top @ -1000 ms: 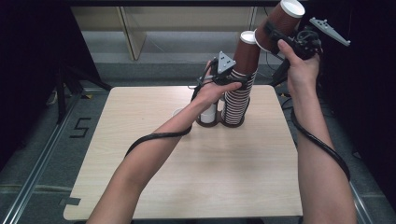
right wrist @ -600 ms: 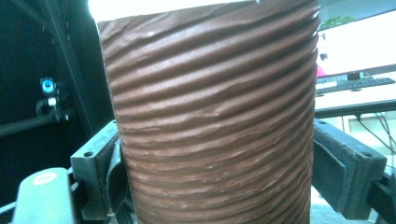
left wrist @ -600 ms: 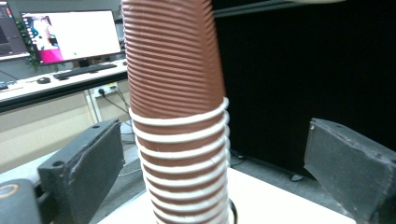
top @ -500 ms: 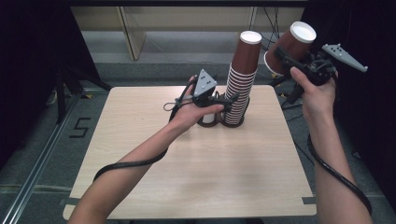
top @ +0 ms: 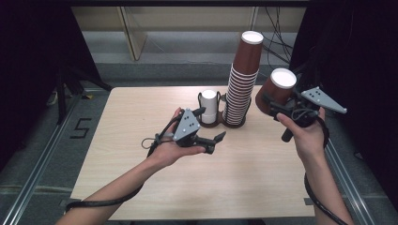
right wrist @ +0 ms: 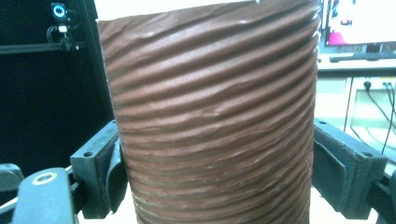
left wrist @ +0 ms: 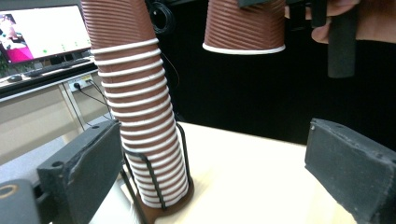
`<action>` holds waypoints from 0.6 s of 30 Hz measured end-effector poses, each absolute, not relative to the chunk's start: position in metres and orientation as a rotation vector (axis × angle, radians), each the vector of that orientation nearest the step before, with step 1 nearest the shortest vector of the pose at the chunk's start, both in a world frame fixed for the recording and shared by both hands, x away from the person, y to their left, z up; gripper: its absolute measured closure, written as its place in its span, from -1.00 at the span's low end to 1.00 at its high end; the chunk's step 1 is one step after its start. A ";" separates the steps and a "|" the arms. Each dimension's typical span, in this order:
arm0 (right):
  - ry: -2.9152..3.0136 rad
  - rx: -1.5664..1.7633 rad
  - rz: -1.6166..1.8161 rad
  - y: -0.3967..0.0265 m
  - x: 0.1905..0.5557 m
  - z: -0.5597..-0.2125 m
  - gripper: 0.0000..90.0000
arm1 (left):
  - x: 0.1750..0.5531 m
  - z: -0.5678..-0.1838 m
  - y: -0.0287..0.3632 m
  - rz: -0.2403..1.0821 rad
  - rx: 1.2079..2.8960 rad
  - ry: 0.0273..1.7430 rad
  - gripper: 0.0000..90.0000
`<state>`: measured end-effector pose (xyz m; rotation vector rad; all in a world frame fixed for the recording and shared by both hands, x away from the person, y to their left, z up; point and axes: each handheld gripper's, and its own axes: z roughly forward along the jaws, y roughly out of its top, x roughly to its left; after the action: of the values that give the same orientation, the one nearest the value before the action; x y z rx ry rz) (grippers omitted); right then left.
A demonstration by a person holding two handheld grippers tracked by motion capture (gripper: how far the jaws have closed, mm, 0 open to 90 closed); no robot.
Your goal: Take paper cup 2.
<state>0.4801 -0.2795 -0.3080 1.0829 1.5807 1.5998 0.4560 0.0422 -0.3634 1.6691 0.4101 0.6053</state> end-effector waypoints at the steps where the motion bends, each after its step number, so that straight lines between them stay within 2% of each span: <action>1: 1.590 1.084 1.593 -0.280 0.478 -0.312 -0.64 | 0.450 -0.367 0.048 0.612 1.669 0.409 -0.91; 10: 1.646 1.093 1.635 -0.271 0.460 -0.348 -0.64 | 0.426 -0.398 0.079 0.607 1.668 0.481 -0.90; 12: 1.659 1.114 1.625 -0.268 0.456 -0.355 -0.64 | 0.421 -0.406 0.084 0.562 1.656 0.515 -0.90; 18: 1.706 1.124 1.635 -0.252 0.447 -0.373 -0.64 | 0.410 -0.419 0.090 0.591 1.658 0.512 -0.90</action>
<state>0.4468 -0.2516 -0.3733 1.1236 1.7063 1.6353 0.4101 0.0903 -0.4192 1.6577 0.5124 0.5911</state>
